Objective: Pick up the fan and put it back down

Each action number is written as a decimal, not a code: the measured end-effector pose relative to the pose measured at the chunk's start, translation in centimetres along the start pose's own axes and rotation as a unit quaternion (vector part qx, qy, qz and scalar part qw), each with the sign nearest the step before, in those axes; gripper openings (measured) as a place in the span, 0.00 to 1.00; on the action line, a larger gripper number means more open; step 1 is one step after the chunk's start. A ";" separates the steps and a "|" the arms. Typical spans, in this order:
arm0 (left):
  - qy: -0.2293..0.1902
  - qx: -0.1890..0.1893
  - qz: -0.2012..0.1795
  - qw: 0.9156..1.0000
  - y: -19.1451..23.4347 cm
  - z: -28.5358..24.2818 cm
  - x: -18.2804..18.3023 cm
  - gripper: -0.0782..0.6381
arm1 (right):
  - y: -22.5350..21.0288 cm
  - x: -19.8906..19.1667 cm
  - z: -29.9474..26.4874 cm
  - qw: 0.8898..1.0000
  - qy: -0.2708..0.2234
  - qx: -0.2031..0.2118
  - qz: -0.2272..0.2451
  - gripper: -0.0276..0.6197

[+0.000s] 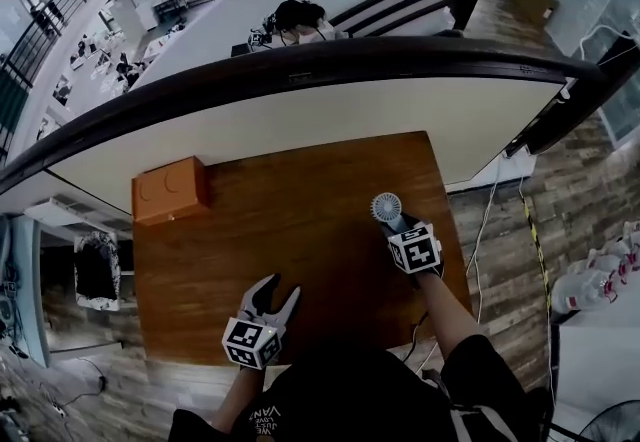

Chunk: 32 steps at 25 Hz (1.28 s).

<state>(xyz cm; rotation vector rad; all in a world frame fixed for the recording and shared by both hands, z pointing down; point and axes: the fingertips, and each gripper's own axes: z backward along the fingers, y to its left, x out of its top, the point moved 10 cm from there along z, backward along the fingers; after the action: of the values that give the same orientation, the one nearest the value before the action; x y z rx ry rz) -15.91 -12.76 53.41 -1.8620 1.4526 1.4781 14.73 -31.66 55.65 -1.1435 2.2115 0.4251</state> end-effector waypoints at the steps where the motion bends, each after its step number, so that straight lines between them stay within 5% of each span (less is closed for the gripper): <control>1: 0.001 0.005 0.002 1.000 -0.1 -0.2 0.1 0.37 | -0.7 0.5 -0.8 1.000 -0.001 -0.003 -0.006 0.39; 16: 0.022 0.054 0.009 0.998 -1.2 -5.2 -0.8 0.37 | -9.0 7.3 -11.4 0.997 -0.015 -0.053 -0.054 0.39; 25: 0.027 0.059 0.013 0.998 -0.9 -6.7 -0.3 0.37 | -9.9 9.1 -13.9 0.996 -0.013 -0.066 -0.056 0.39; 32: 0.029 0.062 0.007 0.998 -0.6 -6.0 -0.2 0.37 | -9.6 8.1 -13.3 0.995 -0.026 -0.039 -0.092 0.41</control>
<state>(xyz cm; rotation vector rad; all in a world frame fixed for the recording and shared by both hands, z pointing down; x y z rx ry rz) -12.39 -17.05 55.78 -1.8368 1.5495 1.3183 14.08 -49.24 60.56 -1.3485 2.0388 0.4602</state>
